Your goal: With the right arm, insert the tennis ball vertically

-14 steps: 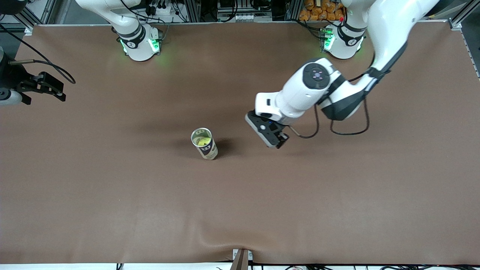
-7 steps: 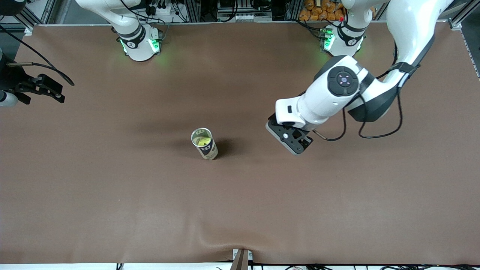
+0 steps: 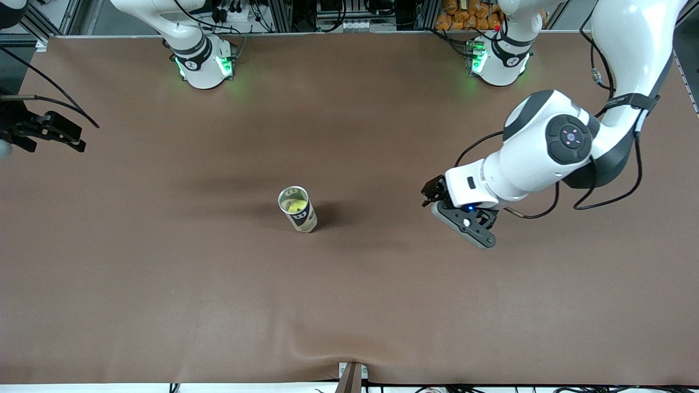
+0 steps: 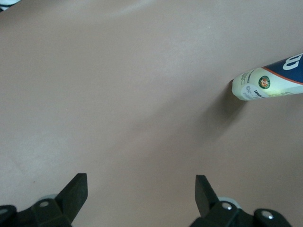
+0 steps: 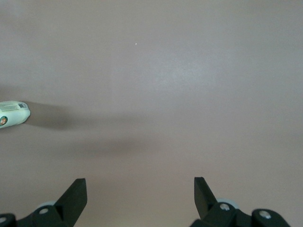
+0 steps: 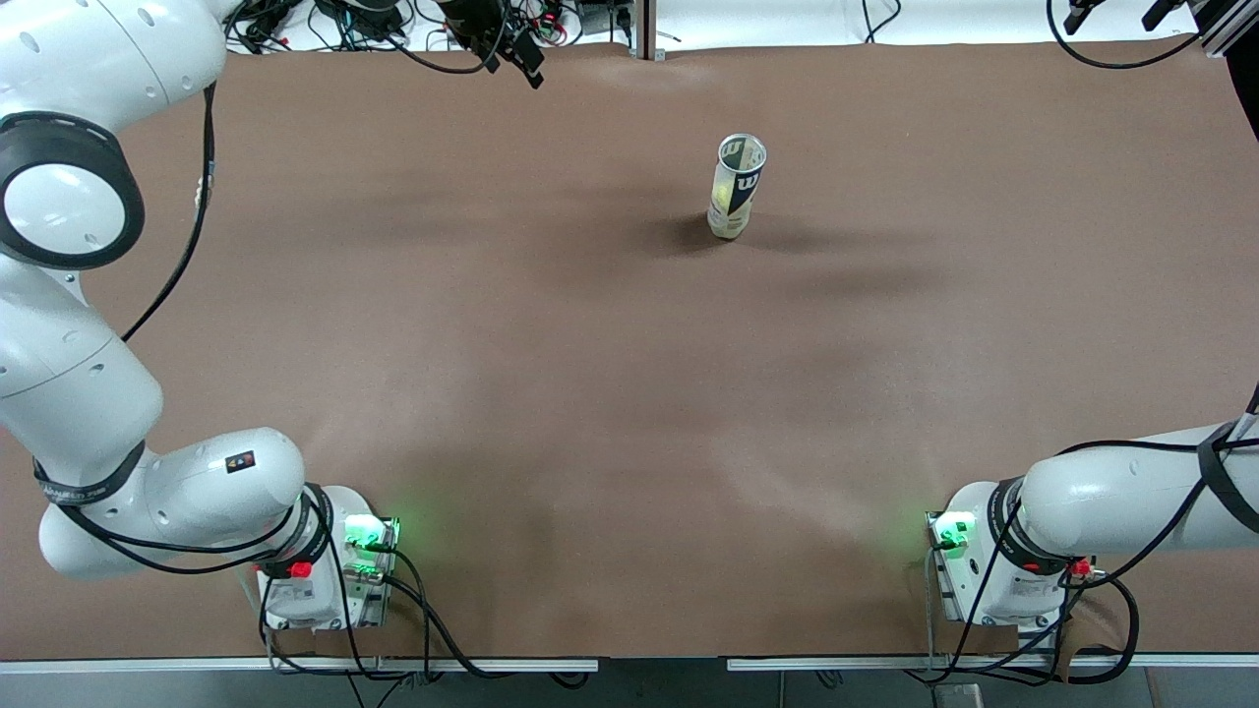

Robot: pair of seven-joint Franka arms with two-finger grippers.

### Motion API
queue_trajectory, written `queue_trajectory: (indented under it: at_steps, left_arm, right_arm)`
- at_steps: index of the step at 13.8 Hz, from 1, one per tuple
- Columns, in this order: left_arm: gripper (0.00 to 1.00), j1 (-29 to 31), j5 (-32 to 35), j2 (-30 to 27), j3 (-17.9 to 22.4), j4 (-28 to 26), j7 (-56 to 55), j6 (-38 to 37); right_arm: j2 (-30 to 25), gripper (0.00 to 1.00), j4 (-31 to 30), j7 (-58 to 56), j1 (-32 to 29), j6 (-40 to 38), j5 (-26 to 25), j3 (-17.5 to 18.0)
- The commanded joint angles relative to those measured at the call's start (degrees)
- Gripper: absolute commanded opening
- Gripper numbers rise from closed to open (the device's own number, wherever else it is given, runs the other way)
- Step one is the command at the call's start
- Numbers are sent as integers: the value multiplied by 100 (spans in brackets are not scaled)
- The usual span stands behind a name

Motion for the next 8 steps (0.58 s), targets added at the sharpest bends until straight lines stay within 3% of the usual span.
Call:
queue_trajectory:
  at_steps: [1,8]
  left_arm:
    - [100,-44,-147,-60,-14,192,-313,-383]
    - [100,9,-174,-218,-14,526,-912,-1263]
  right_arm:
    - [7,100,16,95,-155,20,66,78]
    - [7,100,16,1174,-270,126,225,78]
